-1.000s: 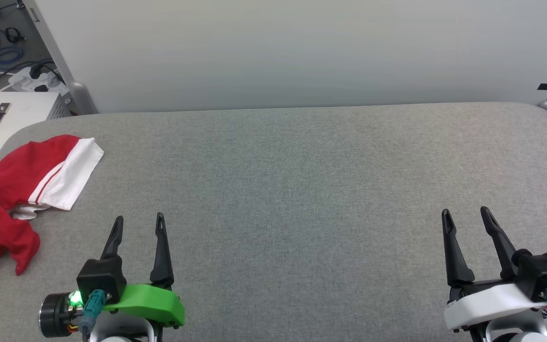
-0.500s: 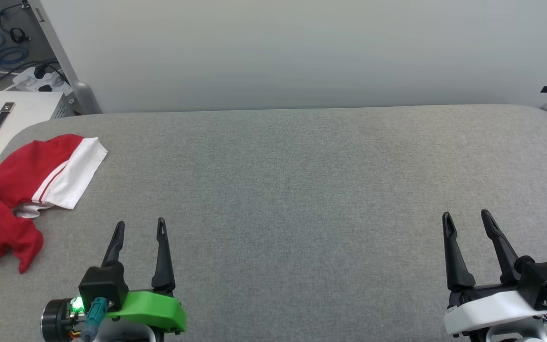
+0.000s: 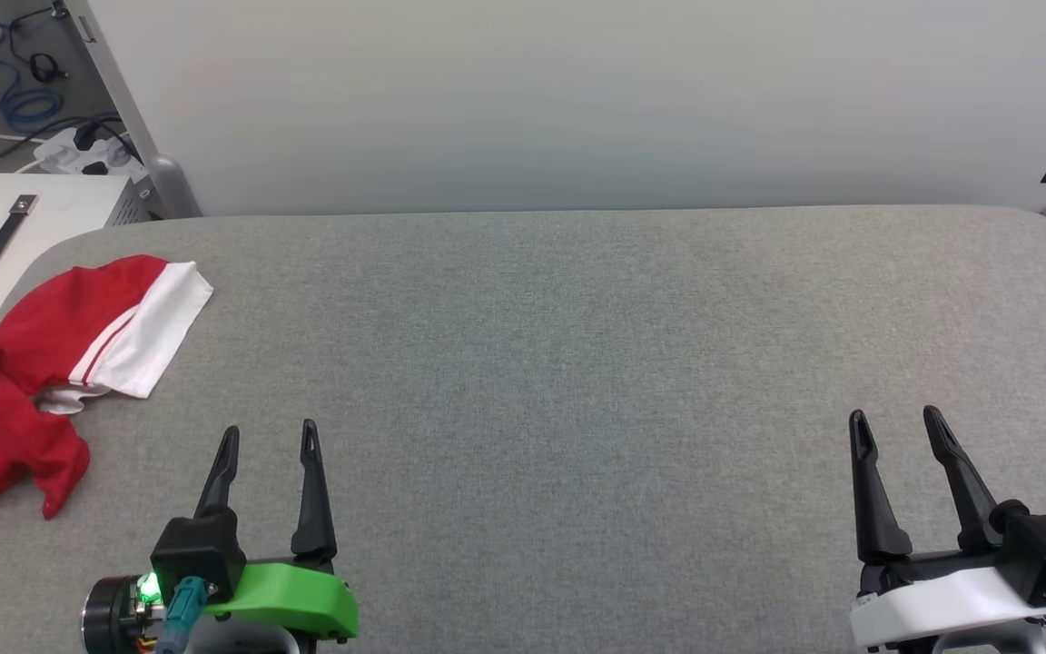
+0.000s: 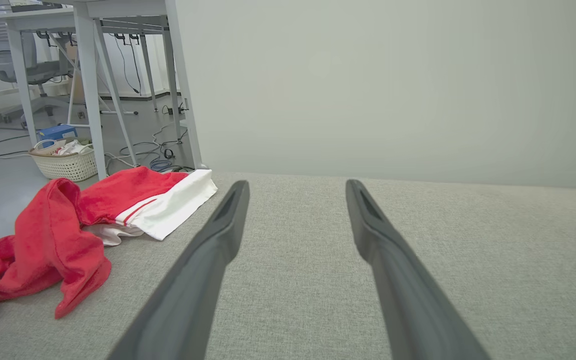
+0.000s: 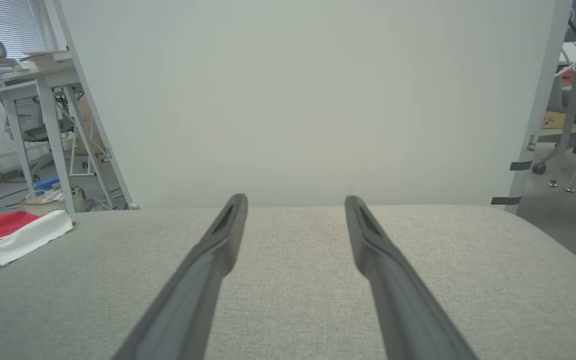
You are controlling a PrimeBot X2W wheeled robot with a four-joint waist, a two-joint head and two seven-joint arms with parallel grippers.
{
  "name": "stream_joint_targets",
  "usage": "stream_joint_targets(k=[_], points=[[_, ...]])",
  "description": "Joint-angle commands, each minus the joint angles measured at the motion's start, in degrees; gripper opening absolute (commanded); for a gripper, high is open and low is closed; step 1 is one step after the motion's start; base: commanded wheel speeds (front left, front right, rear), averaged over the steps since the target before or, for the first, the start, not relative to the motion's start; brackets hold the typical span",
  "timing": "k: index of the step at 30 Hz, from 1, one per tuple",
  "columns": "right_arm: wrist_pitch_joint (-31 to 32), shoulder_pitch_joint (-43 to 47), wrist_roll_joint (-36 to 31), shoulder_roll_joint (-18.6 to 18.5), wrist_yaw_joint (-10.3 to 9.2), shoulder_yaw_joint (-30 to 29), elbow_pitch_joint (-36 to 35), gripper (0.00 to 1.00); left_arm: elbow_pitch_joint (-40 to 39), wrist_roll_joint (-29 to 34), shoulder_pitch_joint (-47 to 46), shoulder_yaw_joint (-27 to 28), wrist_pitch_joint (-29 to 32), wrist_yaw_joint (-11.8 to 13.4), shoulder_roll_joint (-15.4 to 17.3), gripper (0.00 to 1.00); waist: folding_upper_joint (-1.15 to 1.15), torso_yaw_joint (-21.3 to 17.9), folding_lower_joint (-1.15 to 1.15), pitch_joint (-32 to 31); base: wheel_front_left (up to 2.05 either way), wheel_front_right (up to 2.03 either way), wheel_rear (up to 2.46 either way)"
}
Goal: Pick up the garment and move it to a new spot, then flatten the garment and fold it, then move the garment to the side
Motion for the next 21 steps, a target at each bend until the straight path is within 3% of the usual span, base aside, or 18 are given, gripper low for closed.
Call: stream_joint_targets(k=[1,21], points=[[-0.8,0.8,0.4,0.1,-0.05,0.1,-0.6,1.00,0.1,-0.5,0.8,0.0,-0.6,0.4,-0.3,1.00,0.00,0.0,0.00,-0.1,0.00,0.00,0.00],[-2.5,1.7,1.2,0.1,-0.05,0.4,-1.1,1.00,0.6,-1.1,1.4,0.0,-2.4,0.5,-0.3,1.00,0.00,0.7,0.00,-0.4,0.00,0.00,0.00]])
